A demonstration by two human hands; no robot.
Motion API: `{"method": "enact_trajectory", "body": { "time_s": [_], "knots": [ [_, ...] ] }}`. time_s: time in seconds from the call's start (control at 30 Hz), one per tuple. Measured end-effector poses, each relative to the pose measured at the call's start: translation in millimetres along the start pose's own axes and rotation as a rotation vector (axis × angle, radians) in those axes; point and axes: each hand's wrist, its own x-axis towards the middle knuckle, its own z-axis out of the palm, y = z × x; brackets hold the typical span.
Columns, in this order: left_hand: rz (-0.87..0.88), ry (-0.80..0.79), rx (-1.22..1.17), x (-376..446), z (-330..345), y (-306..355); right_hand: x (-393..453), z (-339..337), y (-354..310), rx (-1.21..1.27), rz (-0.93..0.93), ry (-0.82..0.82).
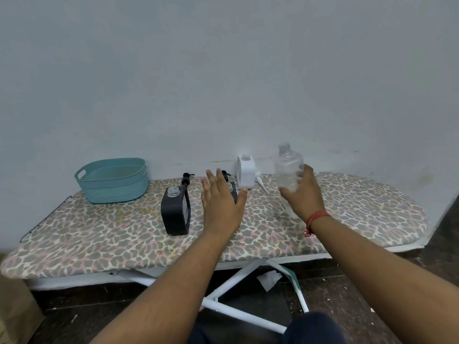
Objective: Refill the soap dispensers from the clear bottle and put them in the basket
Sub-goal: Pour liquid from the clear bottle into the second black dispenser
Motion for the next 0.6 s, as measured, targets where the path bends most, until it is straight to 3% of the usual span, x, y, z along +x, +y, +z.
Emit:
{"method": "enact_trajectory", "body": {
  "time_s": [0.17,0.3,0.6],
  "knots": [
    [0.258,0.086,0.093,-1,-5,15,1,-12,16,0.129,0.141,0.104],
    [0.462,0.028,0.229,-8,4,26,-1,-22,29,0.117,0.196,0.130],
    [0.477,-0.111,0.384,-17,32,38,-8,-34,50,0.133,0.163,0.053]
  ]
}}
